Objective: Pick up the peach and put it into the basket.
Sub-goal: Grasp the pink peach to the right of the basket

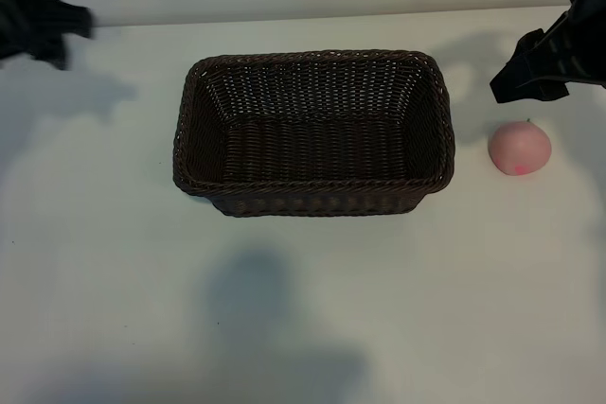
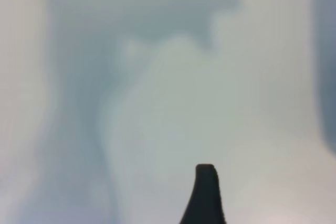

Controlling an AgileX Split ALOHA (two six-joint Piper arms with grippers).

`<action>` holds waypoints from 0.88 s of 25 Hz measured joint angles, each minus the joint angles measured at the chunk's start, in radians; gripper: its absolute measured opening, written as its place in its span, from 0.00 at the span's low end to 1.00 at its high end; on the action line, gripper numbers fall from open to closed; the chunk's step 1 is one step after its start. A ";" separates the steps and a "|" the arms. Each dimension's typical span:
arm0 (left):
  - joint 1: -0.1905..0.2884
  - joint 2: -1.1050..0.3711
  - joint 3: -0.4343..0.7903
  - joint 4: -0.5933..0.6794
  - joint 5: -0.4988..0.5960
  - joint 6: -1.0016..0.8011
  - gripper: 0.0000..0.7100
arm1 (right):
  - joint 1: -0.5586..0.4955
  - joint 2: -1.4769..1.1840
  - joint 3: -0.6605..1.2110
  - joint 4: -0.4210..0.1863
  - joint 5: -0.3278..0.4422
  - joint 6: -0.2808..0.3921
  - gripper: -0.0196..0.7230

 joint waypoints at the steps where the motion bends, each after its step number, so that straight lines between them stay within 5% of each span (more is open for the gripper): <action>1: 0.026 0.000 -0.020 -0.002 0.022 0.022 0.85 | 0.000 0.000 0.000 0.000 0.000 0.000 0.83; 12: 0.286 -0.168 -0.045 -0.098 0.136 0.164 0.84 | 0.000 0.000 0.000 0.000 0.002 0.000 0.83; 22: 0.301 -0.651 0.150 -0.325 0.025 0.297 0.84 | 0.000 0.000 0.000 0.000 0.003 0.000 0.83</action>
